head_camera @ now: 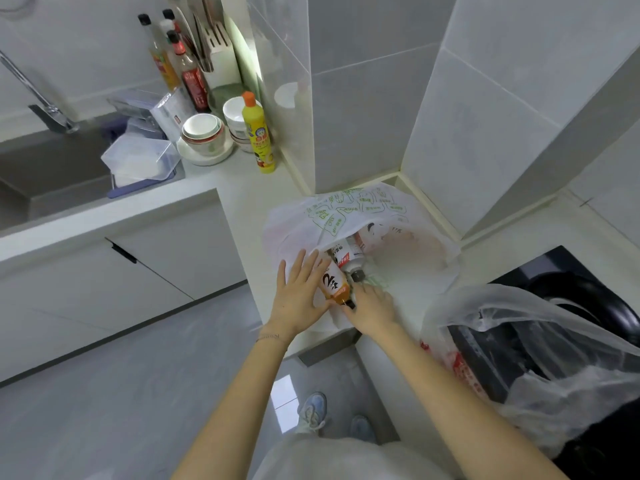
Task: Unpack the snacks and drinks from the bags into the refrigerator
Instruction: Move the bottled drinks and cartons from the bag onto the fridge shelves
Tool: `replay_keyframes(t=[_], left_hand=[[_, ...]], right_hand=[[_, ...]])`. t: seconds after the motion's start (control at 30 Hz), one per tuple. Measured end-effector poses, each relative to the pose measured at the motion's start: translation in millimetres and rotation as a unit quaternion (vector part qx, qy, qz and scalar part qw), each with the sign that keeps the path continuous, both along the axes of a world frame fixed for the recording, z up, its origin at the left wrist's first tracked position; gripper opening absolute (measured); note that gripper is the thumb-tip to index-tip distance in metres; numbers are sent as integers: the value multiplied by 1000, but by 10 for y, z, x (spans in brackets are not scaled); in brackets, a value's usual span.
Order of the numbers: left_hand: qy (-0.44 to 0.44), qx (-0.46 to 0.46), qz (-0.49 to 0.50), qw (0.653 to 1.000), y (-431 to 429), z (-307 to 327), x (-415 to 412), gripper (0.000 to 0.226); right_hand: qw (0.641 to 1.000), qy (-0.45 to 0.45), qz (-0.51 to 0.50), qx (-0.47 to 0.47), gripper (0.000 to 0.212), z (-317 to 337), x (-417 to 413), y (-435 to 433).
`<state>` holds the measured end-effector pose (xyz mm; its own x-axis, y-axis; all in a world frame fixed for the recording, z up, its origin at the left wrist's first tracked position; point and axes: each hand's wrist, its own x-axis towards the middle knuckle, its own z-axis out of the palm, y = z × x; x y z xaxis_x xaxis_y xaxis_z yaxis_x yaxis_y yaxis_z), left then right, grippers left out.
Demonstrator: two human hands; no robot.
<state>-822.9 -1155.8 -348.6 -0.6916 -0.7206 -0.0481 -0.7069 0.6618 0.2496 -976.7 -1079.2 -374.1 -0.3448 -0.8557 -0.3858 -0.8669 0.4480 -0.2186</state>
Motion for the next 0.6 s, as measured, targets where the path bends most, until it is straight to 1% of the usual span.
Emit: replay_keyframes(t=[0.17, 0.33, 0.43, 0.5, 0.6], left_hand=[[-4, 6, -15, 1000, -91, -101, 40, 83], [-1, -2, -31, 1000, -126, -183, 67, 86], [27, -2, -30, 999, -140, -196, 57, 83], [45, 2, -34, 998, -159, -191, 44, 81], [69, 8, -38, 997, -186, -151, 1, 79]], right_hand=[[1000, 9, -13, 26, 47, -137, 85, -70], [998, -18, -54, -5, 38, -187, 173, -83], [991, -77, -99, -42, 33, -145, 172, -80], [979, -128, -139, -76, 34, -58, 148, -74], [961, -163, -181, -130, 35, 145, 99, -82]])
